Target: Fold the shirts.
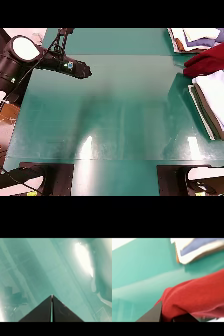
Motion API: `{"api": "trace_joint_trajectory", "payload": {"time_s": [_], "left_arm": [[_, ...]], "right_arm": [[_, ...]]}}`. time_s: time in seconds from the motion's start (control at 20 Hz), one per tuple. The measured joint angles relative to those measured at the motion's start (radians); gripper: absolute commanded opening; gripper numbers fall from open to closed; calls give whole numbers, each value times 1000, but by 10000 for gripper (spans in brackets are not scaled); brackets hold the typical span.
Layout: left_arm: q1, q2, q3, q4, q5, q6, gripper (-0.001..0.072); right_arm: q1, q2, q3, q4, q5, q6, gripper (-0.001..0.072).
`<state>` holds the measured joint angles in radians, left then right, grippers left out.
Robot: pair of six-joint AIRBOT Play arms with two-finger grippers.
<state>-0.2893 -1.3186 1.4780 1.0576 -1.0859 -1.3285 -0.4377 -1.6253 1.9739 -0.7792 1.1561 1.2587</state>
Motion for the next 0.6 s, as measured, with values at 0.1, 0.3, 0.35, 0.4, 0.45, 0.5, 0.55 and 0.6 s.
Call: {"api": "trace_joint_trajectory", "payload": {"time_s": [0.1, 0.3, 0.35, 0.4, 0.45, 0.5, 0.55, 0.6], "left_arm": [[-2, 0, 0, 0, 0, 0, 29], [-2, 0, 0, 0, -2, 0, 29], [-2, 0, 0, 0, -4, 0, 29], [-2, 0, 0, 0, -6, 0, 29], [-2, 0, 0, 0, -7, 0, 29], [-2, 0, 0, 0, -9, 0, 29], [-2, 0, 0, 0, -15, 0, 29], [-2, 0, 0, 0, -18, 0, 29]], "right_arm": [[-15, 15, 45, 8, 11, -9, 20], [-71, 98, 3, -3, 23, -27, 20], [-87, 122, -21, -6, 31, -34, 20], [-104, 149, -53, -6, 45, -41, 20], [-122, 175, -88, -12, 58, -46, 20], [-139, 199, -124, -32, 71, -50, 20], [-154, 225, -164, -58, 89, -52, 20], [-167, 249, -203, -85, 105, -55, 20]]}}
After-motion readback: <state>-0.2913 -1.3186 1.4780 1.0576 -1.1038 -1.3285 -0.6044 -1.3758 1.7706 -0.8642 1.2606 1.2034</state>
